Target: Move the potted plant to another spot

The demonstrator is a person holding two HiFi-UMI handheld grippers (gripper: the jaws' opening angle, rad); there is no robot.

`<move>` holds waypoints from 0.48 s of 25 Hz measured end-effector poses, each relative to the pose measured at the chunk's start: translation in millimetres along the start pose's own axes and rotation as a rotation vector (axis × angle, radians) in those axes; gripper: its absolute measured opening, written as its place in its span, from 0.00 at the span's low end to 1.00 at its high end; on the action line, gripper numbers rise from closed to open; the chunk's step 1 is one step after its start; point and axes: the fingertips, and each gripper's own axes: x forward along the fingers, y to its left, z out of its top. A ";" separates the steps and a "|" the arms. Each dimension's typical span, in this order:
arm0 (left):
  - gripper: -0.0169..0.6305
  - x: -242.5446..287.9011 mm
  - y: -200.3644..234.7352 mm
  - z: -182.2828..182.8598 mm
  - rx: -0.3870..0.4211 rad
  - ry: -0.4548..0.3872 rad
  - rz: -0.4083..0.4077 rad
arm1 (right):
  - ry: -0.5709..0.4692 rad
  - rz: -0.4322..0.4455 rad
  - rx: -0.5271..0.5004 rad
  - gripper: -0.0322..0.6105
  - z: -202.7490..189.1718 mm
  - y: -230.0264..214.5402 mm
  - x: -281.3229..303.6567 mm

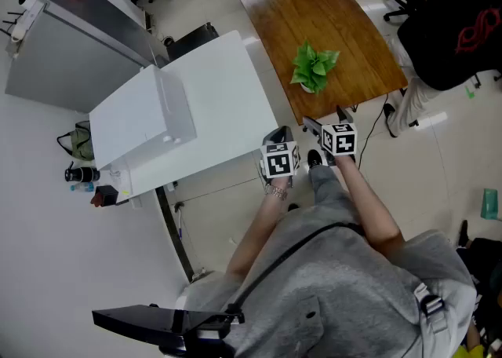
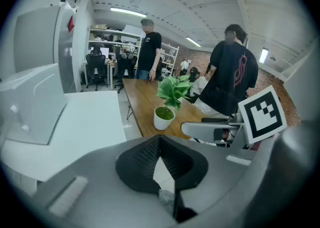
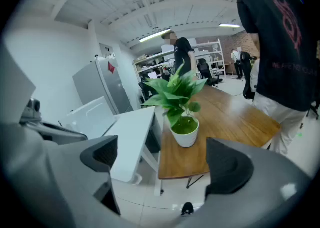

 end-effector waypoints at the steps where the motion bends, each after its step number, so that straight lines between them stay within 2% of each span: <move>1: 0.05 10.6 2.7 14.4 -0.010 -0.005 0.007 | 0.018 -0.019 -0.023 0.92 6.1 -16.9 15.1; 2: 0.05 20.6 5.5 28.4 -0.020 -0.010 0.015 | 0.036 -0.035 -0.044 0.96 11.3 -32.8 30.0; 7: 0.05 54.1 21.3 79.4 -0.064 -0.037 0.065 | 0.113 -0.037 -0.146 0.96 16.6 -81.7 104.4; 12: 0.05 68.0 43.1 89.3 -0.110 -0.024 0.111 | 0.136 -0.030 -0.278 0.96 23.4 -89.8 161.6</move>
